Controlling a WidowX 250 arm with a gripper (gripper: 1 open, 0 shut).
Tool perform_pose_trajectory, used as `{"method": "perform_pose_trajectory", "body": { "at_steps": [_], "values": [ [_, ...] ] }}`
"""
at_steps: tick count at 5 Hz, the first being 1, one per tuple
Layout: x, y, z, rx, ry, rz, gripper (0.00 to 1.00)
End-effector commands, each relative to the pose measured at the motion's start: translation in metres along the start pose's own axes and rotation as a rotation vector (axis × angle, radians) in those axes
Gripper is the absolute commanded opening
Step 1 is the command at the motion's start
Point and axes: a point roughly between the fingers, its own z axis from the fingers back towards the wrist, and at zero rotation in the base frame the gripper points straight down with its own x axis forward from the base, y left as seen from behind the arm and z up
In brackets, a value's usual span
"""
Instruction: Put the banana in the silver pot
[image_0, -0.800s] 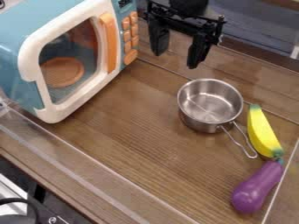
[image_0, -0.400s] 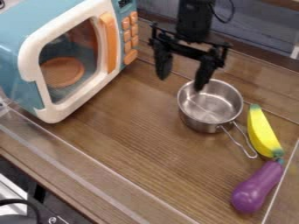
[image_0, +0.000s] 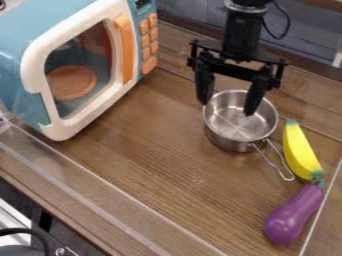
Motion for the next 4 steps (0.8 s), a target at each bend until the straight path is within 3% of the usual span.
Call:
{"method": "perform_pose_trajectory", "body": {
  "at_steps": [1,4],
  "values": [
    [0.002,-0.009,0.009,-0.022,-0.04,0.05,1.0],
    [0.003,-0.023,0.006,-0.069,-0.05,0.246,1.0]
  ]
}}
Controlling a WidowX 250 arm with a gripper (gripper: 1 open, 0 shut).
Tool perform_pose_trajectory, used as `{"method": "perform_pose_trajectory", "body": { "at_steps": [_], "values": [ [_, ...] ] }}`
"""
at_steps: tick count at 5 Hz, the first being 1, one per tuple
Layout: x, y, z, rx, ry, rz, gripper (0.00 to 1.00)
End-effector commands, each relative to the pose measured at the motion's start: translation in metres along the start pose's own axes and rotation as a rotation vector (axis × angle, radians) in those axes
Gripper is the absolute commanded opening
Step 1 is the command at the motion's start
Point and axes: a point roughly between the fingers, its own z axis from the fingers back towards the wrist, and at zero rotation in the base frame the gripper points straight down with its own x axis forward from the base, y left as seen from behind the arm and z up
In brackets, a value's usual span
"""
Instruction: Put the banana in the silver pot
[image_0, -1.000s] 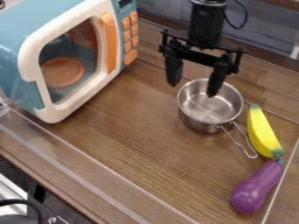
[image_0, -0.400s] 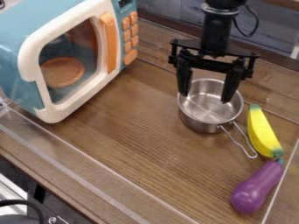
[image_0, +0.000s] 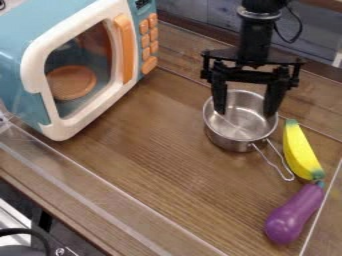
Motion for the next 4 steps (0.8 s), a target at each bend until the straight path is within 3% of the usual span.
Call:
{"method": "perform_pose_trajectory", "body": {
  "at_steps": [1,4],
  "values": [
    [-0.001,-0.01,0.007,-0.037,-0.028,0.072,1.0],
    [0.0,-0.035,0.001,-0.107,-0.038,0.303,1.0]
  ]
}}
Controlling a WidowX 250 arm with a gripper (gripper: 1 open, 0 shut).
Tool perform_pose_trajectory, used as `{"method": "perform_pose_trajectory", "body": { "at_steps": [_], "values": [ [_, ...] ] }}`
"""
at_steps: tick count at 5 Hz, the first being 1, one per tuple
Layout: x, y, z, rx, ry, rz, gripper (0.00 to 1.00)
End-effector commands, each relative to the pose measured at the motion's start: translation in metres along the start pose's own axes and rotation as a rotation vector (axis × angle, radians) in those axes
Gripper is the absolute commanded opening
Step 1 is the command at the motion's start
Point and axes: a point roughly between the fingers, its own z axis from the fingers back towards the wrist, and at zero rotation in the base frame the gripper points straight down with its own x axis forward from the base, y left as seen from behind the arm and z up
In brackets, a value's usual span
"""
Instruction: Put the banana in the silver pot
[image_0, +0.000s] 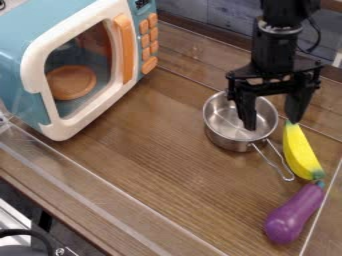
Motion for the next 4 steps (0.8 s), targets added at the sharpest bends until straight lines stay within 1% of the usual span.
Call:
{"method": "perform_pose_trajectory", "body": {
  "at_steps": [1,4],
  "values": [
    [-0.0012,-0.0137,0.0114,-0.056,-0.027,0.037,1.0],
    [-0.0045,-0.0234,0.0051,-0.071,-0.026,0.074,1.0]
  ]
}}
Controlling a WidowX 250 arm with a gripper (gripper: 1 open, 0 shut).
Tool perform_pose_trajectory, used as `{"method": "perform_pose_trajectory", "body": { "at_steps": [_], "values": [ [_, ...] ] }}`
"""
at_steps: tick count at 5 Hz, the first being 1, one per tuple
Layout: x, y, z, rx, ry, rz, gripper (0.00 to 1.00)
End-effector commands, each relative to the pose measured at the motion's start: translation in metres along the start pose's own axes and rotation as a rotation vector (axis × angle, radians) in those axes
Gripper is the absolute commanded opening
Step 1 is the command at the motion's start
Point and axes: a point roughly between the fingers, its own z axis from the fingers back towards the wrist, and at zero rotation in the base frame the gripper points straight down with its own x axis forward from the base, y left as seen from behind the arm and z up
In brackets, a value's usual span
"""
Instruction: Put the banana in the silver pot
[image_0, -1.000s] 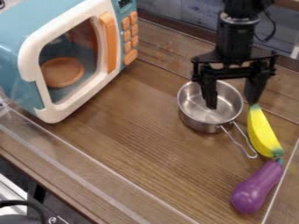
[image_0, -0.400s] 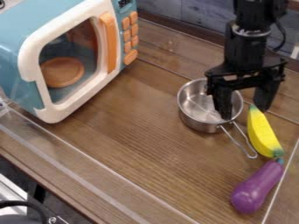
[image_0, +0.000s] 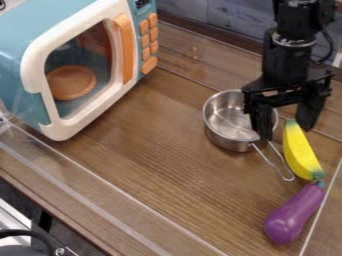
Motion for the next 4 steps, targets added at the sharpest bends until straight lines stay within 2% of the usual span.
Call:
{"method": "perform_pose_trajectory", "body": {
  "at_steps": [1,4],
  "values": [
    [-0.001,-0.014,0.012,-0.056,-0.027,-0.017,1.0],
    [-0.003,-0.025,0.003,-0.073,-0.026,-0.009,1.0]
  ]
}}
